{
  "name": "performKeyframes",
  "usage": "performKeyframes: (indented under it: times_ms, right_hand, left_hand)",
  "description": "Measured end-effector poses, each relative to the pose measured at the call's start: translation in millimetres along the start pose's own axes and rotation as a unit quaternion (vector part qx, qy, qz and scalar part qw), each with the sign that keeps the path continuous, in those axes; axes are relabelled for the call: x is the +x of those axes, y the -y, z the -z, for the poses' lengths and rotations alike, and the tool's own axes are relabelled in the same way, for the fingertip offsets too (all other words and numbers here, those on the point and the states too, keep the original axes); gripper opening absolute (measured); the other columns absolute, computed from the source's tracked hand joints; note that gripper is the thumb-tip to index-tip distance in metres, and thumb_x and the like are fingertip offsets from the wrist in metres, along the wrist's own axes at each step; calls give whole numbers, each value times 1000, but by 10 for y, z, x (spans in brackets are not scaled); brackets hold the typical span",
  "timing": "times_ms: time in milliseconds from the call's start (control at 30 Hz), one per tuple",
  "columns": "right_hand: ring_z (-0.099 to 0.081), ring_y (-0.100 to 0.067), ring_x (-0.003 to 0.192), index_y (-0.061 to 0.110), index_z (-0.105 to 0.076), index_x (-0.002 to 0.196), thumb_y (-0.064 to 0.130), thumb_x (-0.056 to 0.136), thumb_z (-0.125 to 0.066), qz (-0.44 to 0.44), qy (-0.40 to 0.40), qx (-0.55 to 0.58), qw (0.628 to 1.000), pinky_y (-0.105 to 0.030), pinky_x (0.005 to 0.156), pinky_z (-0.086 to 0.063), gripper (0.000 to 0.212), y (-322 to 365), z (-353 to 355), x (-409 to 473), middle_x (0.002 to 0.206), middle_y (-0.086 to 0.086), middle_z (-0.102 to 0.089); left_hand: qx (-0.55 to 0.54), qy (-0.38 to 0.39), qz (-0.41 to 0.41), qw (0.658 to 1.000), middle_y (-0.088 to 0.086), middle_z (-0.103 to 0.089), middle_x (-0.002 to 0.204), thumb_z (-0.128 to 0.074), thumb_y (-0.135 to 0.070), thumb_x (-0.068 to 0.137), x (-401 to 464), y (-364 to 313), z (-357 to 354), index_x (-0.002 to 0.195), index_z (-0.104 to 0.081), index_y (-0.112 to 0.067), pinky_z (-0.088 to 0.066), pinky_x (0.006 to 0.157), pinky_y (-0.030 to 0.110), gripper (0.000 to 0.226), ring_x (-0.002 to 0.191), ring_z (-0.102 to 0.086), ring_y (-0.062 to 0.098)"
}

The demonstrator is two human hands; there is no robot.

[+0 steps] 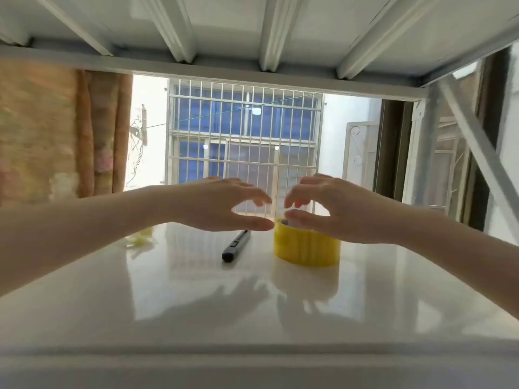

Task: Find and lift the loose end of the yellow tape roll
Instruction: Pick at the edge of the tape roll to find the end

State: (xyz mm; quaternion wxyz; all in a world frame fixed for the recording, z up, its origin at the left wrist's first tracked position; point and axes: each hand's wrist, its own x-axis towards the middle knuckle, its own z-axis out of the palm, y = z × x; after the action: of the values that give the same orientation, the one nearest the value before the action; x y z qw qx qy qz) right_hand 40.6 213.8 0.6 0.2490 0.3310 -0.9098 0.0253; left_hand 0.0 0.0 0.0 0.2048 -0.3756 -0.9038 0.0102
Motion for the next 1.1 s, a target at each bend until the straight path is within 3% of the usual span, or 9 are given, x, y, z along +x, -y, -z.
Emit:
performKeyframes:
  times_ms: [100, 300, 400, 500, 633, 733, 867, 1100]
  right_hand:
    - [-55, -10, 75, 17, -63, 91, 51, 87, -40, -3, 6, -23, 1000, -21, 68, -46, 42, 39, -82, 74, 84, 2, -62]
    - [-41, -15, 53, 8, -57, 72, 67, 77, -41, -35, 44, 9, 998, -28, 54, -36, 62, 67, -260, 57, 59, -3, -48]
    - [-45, -18, 55, 4, -59, 75, 52, 82, -53, -37, 70, 40, 996, -30, 55, -37, 49, 70, -290, 51, 63, -11, -52]
    - [-42, -12, 53, 5, -60, 73, 38, 85, -55, -39, 57, 82, 994, -23, 52, -34, 35, 78, -285, 10, 61, -10, -51]
    - [-54, -8, 57, 16, -66, 86, 33, 86, -57, -47, 35, 115, 992, -17, 55, -42, 20, 66, -239, -38, 68, 3, -62]
    - [-65, -6, 66, 13, -64, 96, 31, 84, -60, -55, 17, 135, 989, -11, 58, -49, 22, 78, -213, -64, 77, 11, -64]
    - [-68, -15, 66, 12, -65, 96, 38, 82, -58, -36, -3, 113, 993, -20, 63, -55, 30, 132, -205, -88, 80, 5, -69]
    - [-68, -19, 70, 14, -65, 94, 32, 85, -58, -21, -17, 85, 996, -35, 66, -54, 21, 152, -195, -101, 82, 0, -71]
  left_hand:
    - [-3, 14, 9, 1000, -16, -57, 113, -35, -73, 70, 78, -29, -66, 108, -57, -32, -36, 88, 22, 60, 98, -48, 0]
    - [-98, -8, 2, 995, -9, -61, 94, -38, -69, 66, 92, 43, -288, 88, -62, -24, -45, 82, 22, 55, 89, -54, 7]
    - [-144, -23, 11, 989, -6, -63, 91, -42, -67, 66, 107, 11, -338, 86, -66, -19, -43, 76, 20, 57, 85, -56, 9]
    - [-163, -28, 9, 986, -3, -65, 86, -42, -67, 67, 100, -26, -368, 83, -68, -20, -43, 72, 22, 56, 81, -56, 12]
    - [-196, -43, 17, 980, -8, -64, 71, -50, -57, 77, 51, -71, -310, 76, -68, -19, -40, 58, 10, 42, 61, -53, 0]
    - [-205, -50, 21, 977, -14, -64, 67, -51, -57, 75, 35, -101, -242, 72, -67, -24, -41, 59, 6, 37, 61, -55, -4]
    - [-198, -55, 23, 978, -12, -68, 67, -49, -60, 71, 10, -139, -198, 62, -64, -32, -48, 61, 12, 34, 63, -62, 5]
    - [-212, -52, -5, 976, -10, -67, 65, -55, -36, 87, -15, -171, -151, 69, -67, -23, -45, 57, 7, 26, 52, -60, -1]
